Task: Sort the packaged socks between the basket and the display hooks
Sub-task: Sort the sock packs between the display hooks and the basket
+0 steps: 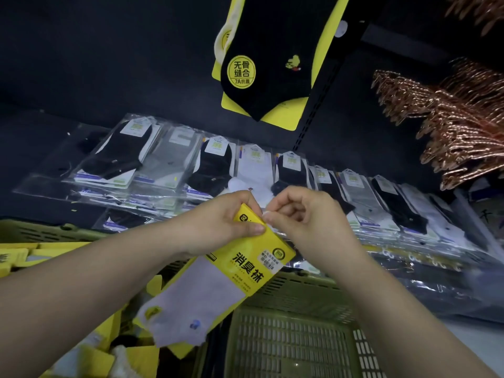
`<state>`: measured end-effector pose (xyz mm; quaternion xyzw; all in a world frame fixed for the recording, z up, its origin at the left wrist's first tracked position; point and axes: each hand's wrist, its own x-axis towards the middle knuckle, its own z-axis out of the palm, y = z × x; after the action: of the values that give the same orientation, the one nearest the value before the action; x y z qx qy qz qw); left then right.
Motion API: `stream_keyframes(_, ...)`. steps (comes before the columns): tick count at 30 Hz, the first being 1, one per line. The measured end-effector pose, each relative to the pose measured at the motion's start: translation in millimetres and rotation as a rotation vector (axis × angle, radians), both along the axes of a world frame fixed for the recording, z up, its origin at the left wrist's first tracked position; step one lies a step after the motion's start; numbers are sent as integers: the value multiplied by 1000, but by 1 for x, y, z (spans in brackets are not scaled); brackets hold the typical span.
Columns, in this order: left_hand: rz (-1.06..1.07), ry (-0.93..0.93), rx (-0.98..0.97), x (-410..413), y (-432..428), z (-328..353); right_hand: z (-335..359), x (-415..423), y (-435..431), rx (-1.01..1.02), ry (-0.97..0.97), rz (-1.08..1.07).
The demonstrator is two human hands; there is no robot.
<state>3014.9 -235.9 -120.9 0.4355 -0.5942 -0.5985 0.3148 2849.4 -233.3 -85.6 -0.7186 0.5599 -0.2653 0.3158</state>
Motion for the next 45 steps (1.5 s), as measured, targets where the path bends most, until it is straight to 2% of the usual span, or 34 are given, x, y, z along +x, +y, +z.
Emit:
stream_keyframes(2,-63,-153,-46,0,-2,1,7,-8,-7,215,-9,116)
stream_keyframes(4,-81,-226,-59,0,-4,0,8,-14,-11,327,-15,162)
stream_keyframes(10,-76,-170,2,2,-7,-7,1,-15,-10,451,10,161)
stream_keyframes(14,-158,-138,28,8,-10,-8,-2,-14,-6,532,-130,129)
stream_keyframes(18,-160,-150,18,15,-10,-8,-12,-3,2,496,-307,-8)
stream_keyframes(22,-107,-78,-2,17,-9,-8,-16,3,7,383,-411,-103)
stream_keyframes(27,-94,-1,7,18,-8,-7,-18,9,13,246,-373,-116)
stream_keyframes(29,-109,21,13,19,-8,-6,-15,9,13,245,-366,-104)
stream_keyframes(33,-202,43,20,25,-11,-2,-11,8,14,363,-475,-69)
stream_keyframes(41,-300,111,130,32,-18,-3,3,-2,2,338,-414,274)
stream_keyframes(45,-350,143,179,31,-19,-3,-1,-9,-1,312,-445,293)
